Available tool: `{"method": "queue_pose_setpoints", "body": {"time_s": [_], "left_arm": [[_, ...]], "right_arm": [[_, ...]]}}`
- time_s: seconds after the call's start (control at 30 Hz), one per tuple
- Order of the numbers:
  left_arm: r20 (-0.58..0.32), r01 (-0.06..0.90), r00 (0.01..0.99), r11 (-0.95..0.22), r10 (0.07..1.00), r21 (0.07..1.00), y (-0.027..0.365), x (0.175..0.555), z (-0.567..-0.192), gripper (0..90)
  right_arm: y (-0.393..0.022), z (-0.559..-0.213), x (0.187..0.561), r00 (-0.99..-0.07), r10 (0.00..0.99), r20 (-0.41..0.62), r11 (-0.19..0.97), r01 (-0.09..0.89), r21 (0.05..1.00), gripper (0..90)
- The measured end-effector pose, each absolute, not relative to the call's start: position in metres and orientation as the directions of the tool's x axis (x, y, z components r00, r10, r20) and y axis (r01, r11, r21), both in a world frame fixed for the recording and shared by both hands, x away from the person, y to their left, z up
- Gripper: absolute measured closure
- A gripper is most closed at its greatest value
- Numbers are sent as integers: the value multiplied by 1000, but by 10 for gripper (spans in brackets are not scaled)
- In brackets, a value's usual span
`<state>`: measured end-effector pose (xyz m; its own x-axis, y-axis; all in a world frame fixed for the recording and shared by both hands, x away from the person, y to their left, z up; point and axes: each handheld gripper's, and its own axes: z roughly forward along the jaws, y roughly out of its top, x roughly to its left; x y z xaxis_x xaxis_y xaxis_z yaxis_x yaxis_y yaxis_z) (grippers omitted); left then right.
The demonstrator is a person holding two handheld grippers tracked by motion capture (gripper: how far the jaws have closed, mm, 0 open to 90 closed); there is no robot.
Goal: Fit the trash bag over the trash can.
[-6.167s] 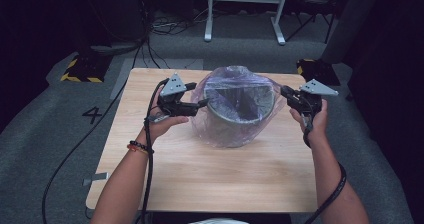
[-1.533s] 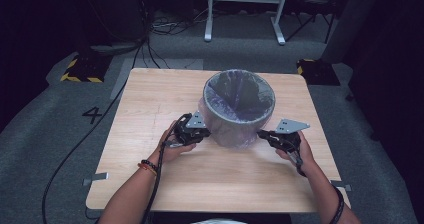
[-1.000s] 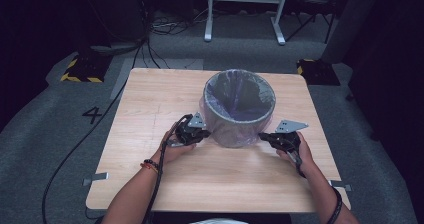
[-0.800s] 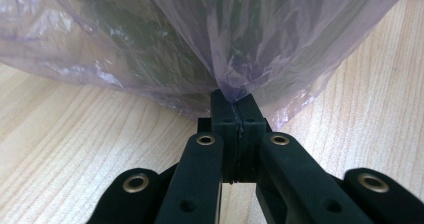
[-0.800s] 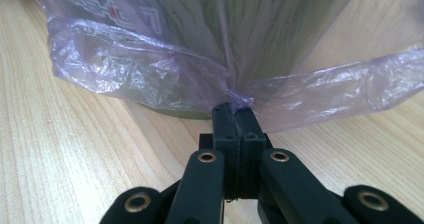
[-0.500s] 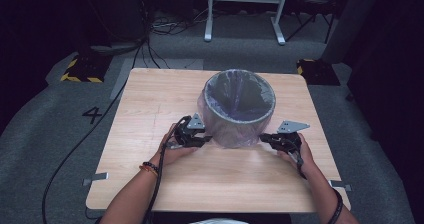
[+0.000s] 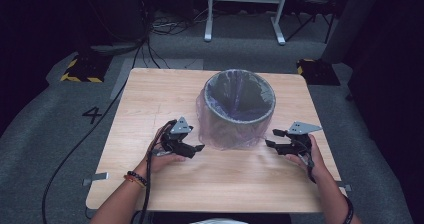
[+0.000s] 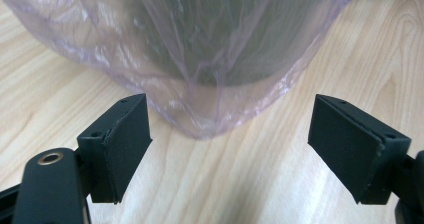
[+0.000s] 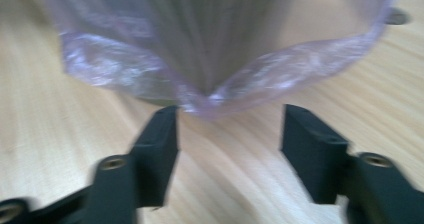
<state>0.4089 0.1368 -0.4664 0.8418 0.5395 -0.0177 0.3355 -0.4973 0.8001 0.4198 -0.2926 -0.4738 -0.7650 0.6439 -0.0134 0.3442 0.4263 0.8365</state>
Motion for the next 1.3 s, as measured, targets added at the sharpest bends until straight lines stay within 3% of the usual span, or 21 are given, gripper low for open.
{"method": "queue_pose_setpoints", "body": {"time_s": [0.2,0.33,0.47,0.9,1.3], "left_arm": [[20,336,841,-550,541,765,141,399,-475,160],[-24,376,845,-560,535,738,141,398,-479,157],[11,356,844,-577,536,735,142,392,-484,157],[-10,391,847,-609,532,691,146,379,-501,155],[-12,399,829,-577,559,713,150,371,-504,153]], "right_arm": [[-298,-473,417,-747,665,-5,389,341,856,244],[-299,-470,415,-760,650,13,370,331,868,221],[-298,-465,412,-770,637,12,368,318,874,209],[-294,-442,408,-779,627,-19,366,272,890,191],[-294,-395,408,-765,640,-73,350,206,914,197]]}}
